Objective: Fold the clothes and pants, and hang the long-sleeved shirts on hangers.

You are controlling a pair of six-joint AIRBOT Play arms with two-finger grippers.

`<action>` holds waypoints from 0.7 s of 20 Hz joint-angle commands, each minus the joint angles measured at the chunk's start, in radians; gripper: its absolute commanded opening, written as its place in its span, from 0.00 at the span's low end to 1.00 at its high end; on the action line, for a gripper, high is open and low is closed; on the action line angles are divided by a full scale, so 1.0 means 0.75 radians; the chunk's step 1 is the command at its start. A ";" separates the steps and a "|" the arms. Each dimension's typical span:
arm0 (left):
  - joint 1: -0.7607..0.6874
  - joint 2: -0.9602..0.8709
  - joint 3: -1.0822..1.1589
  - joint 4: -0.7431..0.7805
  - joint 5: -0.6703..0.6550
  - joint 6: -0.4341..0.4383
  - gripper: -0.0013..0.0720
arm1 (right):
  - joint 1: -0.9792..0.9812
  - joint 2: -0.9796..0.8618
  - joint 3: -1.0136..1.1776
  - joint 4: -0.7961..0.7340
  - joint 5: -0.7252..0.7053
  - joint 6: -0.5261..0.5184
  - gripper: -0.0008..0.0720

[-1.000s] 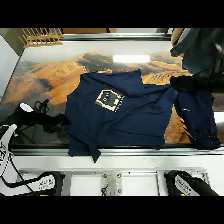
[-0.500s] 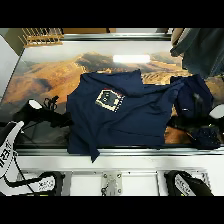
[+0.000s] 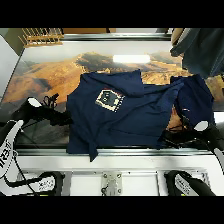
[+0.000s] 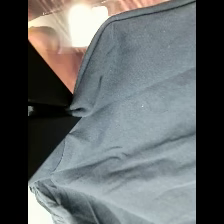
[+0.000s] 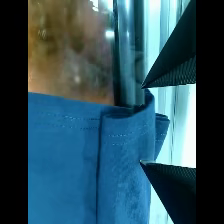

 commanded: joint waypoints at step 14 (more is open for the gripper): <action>0.142 0.464 0.567 -0.012 -0.209 -0.136 0.04 | 0.026 0.122 1.012 -0.097 0.238 0.026 0.03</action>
